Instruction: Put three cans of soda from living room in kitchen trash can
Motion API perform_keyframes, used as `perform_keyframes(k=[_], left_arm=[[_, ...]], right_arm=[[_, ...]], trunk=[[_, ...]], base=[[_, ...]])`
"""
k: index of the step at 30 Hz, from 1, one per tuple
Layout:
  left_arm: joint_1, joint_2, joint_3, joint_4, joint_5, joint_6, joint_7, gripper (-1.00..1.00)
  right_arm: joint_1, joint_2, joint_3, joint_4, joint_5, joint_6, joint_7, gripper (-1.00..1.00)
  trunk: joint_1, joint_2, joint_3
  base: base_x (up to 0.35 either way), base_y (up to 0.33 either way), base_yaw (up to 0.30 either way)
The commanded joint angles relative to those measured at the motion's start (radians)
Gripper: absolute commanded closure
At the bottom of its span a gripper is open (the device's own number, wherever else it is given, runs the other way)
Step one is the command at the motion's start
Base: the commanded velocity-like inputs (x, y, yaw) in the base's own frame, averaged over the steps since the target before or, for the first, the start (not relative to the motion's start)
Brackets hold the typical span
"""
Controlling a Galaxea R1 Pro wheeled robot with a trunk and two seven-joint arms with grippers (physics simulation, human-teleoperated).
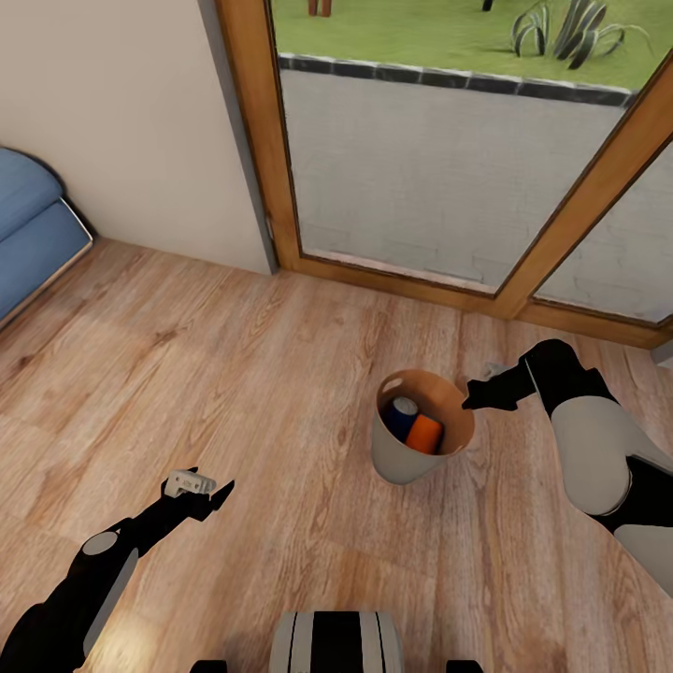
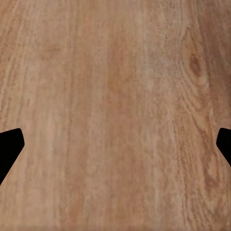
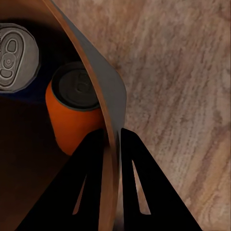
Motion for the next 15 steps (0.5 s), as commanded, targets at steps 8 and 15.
perform_keyframes(k=[8, 15], left_arm=[[0.0, 0.0, 0.0, 0.0, 0.0, 0.0, 0.0, -1.0], [0.0, 0.0, 0.0, 0.008, -0.001, 0.001, 0.0, -1.0]], right_arm=[[0.0, 0.001, -0.002, 0.0, -0.023, 0.013, 0.004, 1.0], [0.0, 0.002, 0.0, -0.001, -0.024, 0.013, 0.003, 1.0]], trunk=[[0.008, -0.014, -0.006], [0.034, -0.063, -0.028]], base=[[0.0, 0.0, 0.0], [0.0, 0.0, 0.0]])
